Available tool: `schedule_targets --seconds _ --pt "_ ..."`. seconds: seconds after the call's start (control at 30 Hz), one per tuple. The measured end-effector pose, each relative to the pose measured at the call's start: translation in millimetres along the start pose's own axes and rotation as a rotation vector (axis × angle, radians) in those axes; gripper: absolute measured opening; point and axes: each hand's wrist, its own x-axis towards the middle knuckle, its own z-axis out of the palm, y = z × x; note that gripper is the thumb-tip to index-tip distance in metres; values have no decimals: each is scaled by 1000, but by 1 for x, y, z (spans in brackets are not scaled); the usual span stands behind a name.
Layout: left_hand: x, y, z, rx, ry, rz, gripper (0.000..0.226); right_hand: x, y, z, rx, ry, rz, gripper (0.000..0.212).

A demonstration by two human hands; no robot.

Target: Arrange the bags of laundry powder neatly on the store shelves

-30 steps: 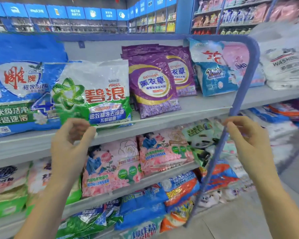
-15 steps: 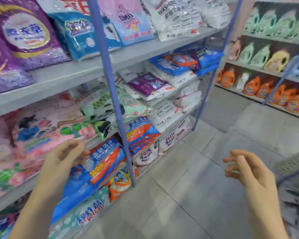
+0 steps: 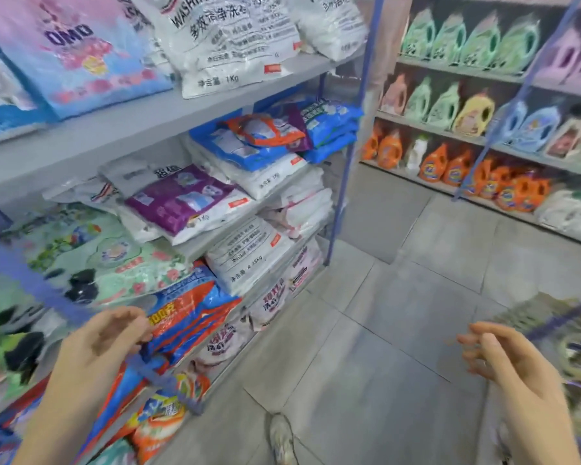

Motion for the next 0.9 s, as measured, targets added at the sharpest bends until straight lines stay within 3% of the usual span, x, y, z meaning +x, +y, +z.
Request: schedule_targets --seconds 0.13,0.27,0.47,0.53,0.7,0.9 --pt "69 -2 41 -49 28 11 23 83 8 15 -18 0 -34 66" --pt "133 20 88 -59 -5 44 28 167 6 36 -34 -14 -70 71" --pt "204 60 140 -11 -26 97 5 281 5 84 -49 -109 -101 78" --pt "222 65 153 15 53 89 5 321 5 105 -72 -156 -117 68" --pt "251 63 187 27 277 -4 12 434 16 172 -50 -405 -158 15" --pt "264 68 233 -27 523 -102 7 527 24 298 -207 -803 -372 9"
